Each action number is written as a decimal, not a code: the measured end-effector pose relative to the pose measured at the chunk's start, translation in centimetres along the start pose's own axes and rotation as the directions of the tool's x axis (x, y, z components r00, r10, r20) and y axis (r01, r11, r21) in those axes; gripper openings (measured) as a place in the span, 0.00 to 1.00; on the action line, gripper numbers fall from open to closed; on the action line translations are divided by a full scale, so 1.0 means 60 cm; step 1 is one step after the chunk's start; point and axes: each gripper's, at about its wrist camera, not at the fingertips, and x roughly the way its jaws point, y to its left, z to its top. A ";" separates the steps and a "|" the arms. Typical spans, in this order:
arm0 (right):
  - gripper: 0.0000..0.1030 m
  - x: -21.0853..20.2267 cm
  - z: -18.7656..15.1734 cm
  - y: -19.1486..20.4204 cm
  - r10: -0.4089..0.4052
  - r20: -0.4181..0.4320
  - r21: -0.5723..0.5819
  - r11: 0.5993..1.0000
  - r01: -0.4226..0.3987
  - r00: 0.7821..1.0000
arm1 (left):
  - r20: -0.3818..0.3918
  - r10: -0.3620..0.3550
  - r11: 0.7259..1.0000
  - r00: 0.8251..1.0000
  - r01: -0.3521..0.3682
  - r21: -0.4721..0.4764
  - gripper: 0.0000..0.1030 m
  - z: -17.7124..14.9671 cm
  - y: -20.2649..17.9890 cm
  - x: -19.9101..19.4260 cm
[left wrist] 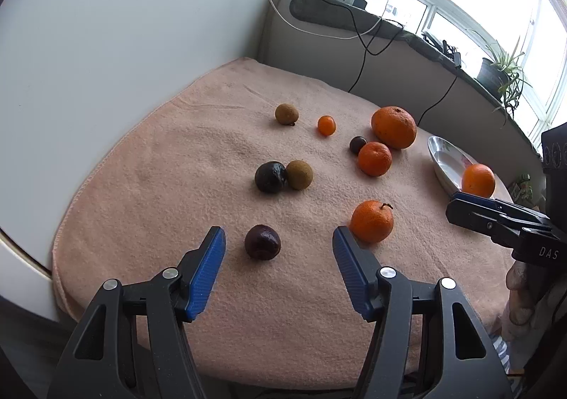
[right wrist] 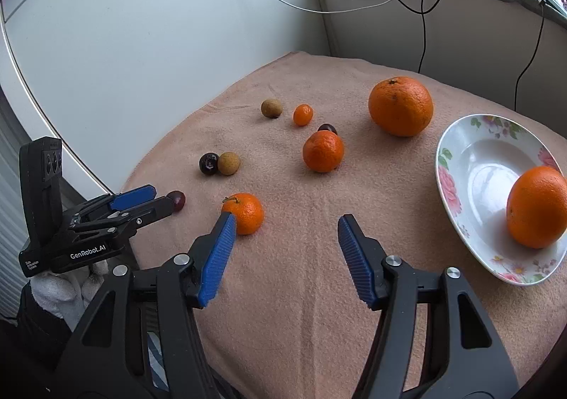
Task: Organize fruits
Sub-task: 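Move the right tool to the small tangerine while the left tool approaches a dark plum, then grasp the small tangerine with the right tool while the left tool grasps the dark plum, then carry the tangerine into the plate with the right tool while the left tool sets the plum down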
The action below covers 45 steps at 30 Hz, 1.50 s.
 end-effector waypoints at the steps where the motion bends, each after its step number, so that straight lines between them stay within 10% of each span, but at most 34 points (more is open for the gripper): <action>1: 0.54 0.007 0.001 0.005 0.007 -0.011 -0.012 1.000 -0.008 1.000 | -0.002 0.000 1.000 1.000 0.000 -0.001 0.57 -0.001 0.001 0.002; 28: 0.38 0.101 0.013 0.054 0.021 -0.126 -0.091 0.995 -0.032 0.992 | -0.038 0.015 1.000 0.999 -0.015 0.006 0.23 -0.006 0.021 0.033; 45: 0.35 0.084 0.016 0.048 0.011 -0.066 -0.090 0.996 -0.017 0.998 | -0.022 -0.012 1.000 1.000 0.012 -0.010 0.22 0.003 0.021 0.024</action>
